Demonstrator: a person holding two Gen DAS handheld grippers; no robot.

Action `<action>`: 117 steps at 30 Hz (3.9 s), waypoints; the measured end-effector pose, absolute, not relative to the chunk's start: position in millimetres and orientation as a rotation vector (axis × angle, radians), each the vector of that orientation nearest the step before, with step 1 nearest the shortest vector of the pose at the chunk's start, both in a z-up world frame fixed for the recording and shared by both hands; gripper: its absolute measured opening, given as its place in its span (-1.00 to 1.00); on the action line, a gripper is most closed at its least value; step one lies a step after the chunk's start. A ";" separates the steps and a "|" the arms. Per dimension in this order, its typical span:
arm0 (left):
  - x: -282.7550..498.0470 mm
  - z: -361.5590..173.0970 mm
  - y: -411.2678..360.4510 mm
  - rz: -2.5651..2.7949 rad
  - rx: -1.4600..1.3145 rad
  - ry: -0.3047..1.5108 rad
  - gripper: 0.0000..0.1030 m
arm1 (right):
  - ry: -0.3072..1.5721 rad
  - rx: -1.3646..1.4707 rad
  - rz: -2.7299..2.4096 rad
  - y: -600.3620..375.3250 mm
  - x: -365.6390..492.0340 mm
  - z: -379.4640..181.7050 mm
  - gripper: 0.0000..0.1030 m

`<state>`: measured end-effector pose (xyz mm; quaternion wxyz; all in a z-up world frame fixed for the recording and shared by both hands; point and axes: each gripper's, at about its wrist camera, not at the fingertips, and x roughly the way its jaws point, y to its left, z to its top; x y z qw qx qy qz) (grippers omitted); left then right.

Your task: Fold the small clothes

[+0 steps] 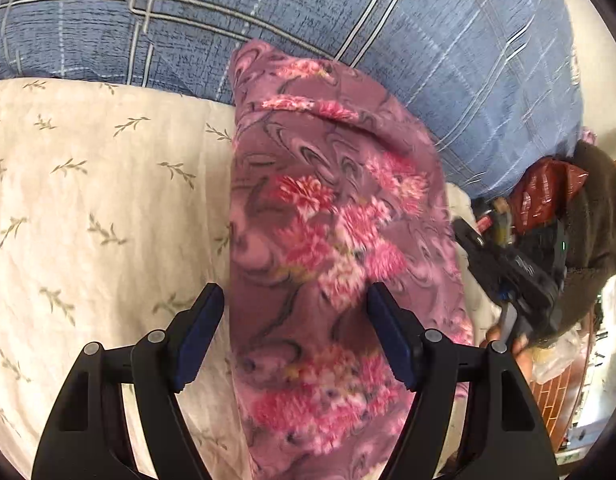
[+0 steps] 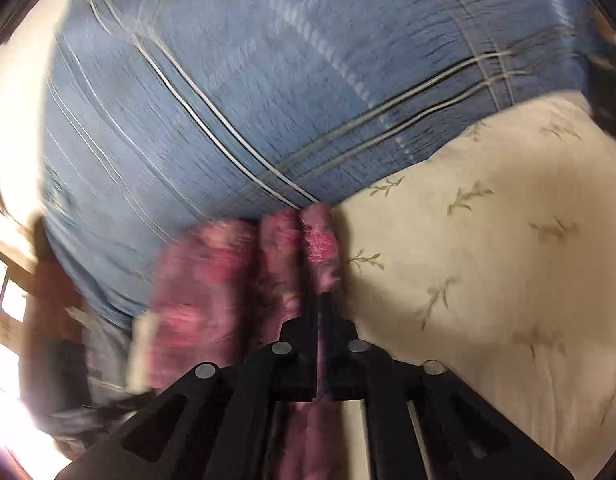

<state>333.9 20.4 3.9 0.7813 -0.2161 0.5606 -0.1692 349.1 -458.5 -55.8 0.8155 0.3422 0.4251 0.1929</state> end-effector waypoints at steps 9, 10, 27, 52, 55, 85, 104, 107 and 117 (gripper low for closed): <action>280.5 -2.9 23.7 -0.328 -0.477 1.223 0.42 | 0.969 0.603 0.575 -432.6 270.6 -64.9 0.10; 276.6 0.2 20.8 -0.315 -0.464 1.211 0.37 | 0.974 0.518 0.553 -427.6 268.9 -63.3 -0.24; 254.7 36.2 29.1 -0.324 -0.417 1.148 0.16 | 0.847 0.556 0.456 -453.9 271.2 -11.3 -0.30; 281.4 31.3 -9.3 -0.127 -0.246 1.109 0.23 | 0.939 0.335 0.403 -415.4 304.6 -21.8 -0.44; 283.1 30.0 -8.0 -0.112 -0.250 1.105 0.23 | 0.894 0.366 0.370 -424.6 311.6 -9.5 0.05; 389.9 27.0 31.3 -0.236 -0.373 1.204 0.37 | 0.971 0.540 0.417 -432.2 362.1 -44.0 -0.49; 291.9 27.0 3.5 -0.159 -0.254 1.190 0.37 | 0.928 0.260 0.374 -403.1 271.8 -26.4 -0.27; 286.4 36.9 9.0 -0.146 -0.211 1.165 0.38 | 0.906 0.324 0.332 -421.2 271.5 -15.2 -0.06; 353.2 29.3 29.6 -0.185 -0.286 1.242 0.40 | 0.973 0.415 0.269 -412.6 353.6 -32.1 0.13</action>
